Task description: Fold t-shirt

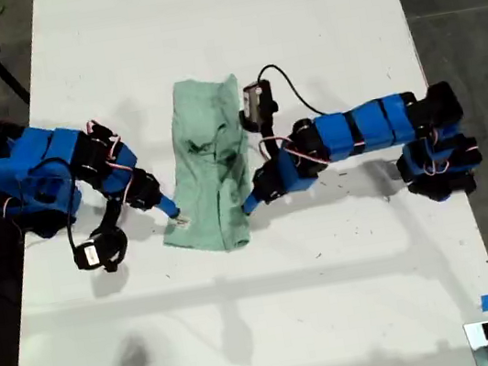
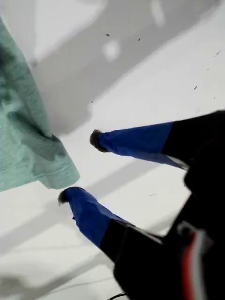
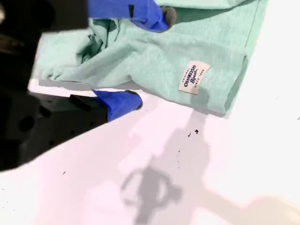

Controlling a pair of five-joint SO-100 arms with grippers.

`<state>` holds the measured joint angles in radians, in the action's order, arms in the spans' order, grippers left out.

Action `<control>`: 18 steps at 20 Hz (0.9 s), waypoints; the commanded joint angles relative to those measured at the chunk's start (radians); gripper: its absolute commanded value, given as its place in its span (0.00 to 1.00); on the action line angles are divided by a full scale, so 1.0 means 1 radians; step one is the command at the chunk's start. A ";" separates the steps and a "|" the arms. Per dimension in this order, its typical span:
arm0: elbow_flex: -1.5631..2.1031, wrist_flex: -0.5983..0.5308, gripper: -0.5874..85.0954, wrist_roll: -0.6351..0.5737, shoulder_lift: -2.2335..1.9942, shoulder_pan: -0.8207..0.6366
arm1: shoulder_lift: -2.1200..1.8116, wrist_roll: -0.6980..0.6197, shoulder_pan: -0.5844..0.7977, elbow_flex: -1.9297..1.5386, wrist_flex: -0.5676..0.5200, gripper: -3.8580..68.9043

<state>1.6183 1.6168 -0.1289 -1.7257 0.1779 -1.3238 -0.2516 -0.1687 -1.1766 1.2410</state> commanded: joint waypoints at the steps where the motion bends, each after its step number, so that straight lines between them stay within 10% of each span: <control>1: 0.015 -0.049 0.33 0.015 -0.048 0.026 | 0.037 0.028 -0.034 0.127 -0.035 0.35; 18: 0.265 -0.413 0.34 0.094 0.235 0.015 | 0.419 0.060 -0.054 0.282 -0.224 0.34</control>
<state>1.9175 1.2318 -0.0460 -1.5478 0.2255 -0.9081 -0.2056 -0.2117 -1.0170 1.0723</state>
